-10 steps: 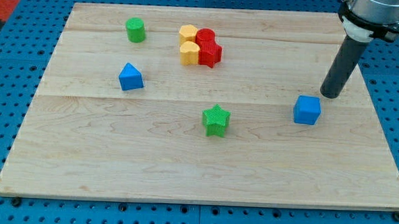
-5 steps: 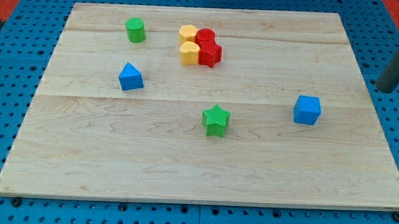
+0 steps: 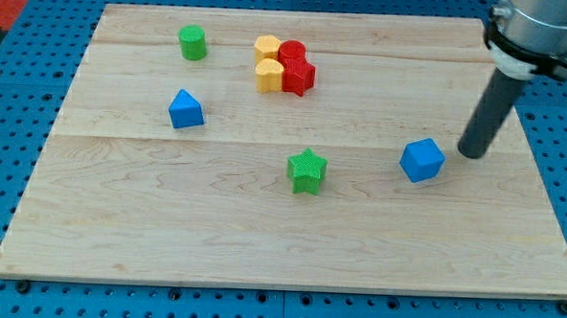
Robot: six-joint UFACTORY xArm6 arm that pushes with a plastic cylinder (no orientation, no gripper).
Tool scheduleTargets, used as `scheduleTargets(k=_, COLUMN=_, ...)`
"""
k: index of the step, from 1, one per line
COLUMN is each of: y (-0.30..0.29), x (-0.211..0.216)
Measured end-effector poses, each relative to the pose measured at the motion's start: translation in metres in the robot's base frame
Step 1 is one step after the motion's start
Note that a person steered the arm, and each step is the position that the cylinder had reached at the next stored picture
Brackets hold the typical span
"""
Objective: Place the blue cube close to the green star
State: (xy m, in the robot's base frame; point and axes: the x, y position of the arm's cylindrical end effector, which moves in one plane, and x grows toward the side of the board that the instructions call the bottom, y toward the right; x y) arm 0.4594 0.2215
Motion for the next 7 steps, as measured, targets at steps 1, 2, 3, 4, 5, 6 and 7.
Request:
scheduleTargets(k=1, y=-0.029, x=0.018)
scheduleTargets(k=2, y=-0.092, x=0.011)
scheduleTargets(k=3, y=-0.077, x=0.013)
scheduleTargets(k=4, y=-0.020, x=-0.013)
scheduleTargets(k=5, y=-0.033, x=-0.052)
scheduleTargets(k=6, y=-0.098, x=-0.045)
scheduleTargets(k=7, y=-0.131, x=-0.027)
